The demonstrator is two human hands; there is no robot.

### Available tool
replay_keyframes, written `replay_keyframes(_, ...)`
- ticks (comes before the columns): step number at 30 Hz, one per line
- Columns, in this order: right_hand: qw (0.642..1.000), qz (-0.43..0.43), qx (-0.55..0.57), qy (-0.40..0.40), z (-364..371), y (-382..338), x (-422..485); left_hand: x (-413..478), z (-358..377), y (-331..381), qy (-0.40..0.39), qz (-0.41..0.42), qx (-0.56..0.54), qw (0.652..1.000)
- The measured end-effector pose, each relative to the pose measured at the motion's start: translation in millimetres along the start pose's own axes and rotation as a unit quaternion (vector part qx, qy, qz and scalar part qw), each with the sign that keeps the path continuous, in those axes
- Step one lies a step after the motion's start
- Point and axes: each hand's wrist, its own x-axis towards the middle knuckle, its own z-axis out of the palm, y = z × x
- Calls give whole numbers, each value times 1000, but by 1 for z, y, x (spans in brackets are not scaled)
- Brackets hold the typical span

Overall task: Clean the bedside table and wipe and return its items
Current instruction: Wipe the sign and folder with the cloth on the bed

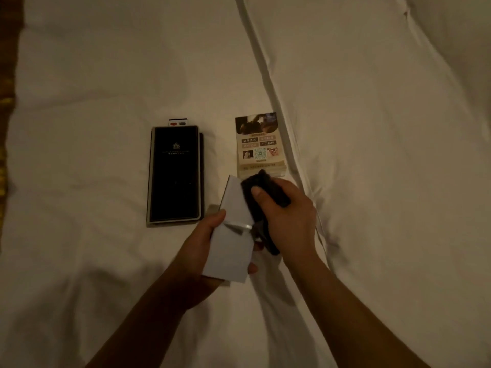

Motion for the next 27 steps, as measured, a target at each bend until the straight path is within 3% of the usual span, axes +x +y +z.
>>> replay_keyframes(2, 998, 62, 9, 7, 1, 1, 2, 2, 1, 1, 15, 13, -21, 1000)
replay_keyframes(7, 988, 132, 10, -85, 9, 4, -42, 11, 6, 10, 47, 69, -89, 993)
replay_keyframes(10, 990, 94, 31, -102, 20, -8, -67, 15, 9, 14, 47, 60, -105, 992)
replay_keyframes(14, 991, -17, -53, -124, 19, -20, -67, 13, 9, 14, 3, 37, -138, 990)
replay_keyframes(18, 993, 31, -83, -76, -3, -2, -42, 11, 7, 14, 6, 82, -149, 985)
replay_keyframes(22, 997, 77, -12, -17, -6, -2, -13, 9, 10, 6, -8, 51, -117, 992)
replay_keyframes(25, 996, -33, -72, -47, -3, -9, -8, 9, 10, 6, -9, 49, -93, 994)
replay_keyframes(27, 989, -54, -118, -65, -4, -11, 1, 7, 5, 8, -10, 43, -73, 996)
